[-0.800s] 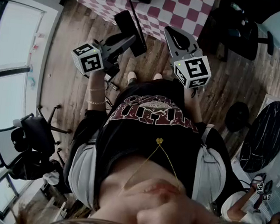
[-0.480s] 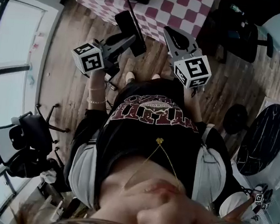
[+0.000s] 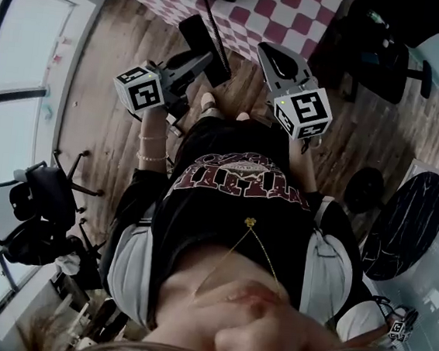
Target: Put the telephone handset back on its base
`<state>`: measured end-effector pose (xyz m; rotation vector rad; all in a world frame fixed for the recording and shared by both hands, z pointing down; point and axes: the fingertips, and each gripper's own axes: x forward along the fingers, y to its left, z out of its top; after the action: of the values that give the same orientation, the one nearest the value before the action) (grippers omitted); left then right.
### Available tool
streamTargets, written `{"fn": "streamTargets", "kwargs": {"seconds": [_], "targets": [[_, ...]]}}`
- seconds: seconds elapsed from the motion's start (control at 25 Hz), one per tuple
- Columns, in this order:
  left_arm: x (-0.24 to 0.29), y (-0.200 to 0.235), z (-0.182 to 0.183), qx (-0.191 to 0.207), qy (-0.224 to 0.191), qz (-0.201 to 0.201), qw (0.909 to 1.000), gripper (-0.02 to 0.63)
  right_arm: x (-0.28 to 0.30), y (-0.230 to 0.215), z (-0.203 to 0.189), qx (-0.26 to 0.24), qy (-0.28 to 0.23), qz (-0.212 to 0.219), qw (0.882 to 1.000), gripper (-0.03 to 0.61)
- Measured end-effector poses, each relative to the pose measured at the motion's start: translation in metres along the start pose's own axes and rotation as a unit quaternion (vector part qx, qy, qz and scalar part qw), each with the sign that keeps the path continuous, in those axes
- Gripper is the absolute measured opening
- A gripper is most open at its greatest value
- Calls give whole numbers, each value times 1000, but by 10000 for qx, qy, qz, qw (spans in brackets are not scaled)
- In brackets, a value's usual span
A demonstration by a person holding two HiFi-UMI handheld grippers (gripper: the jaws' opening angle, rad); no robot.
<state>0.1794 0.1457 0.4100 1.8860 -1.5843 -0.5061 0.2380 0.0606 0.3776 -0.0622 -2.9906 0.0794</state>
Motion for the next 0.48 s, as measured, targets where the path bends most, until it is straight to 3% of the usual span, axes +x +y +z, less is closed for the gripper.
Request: {"fn": "streamTargets", "kwargs": {"seconds": [0.48], "targets": [[-7,25,17,-43,17,-56,10000,81,31,2,-2,-23,150,-62,9999,20]]}}
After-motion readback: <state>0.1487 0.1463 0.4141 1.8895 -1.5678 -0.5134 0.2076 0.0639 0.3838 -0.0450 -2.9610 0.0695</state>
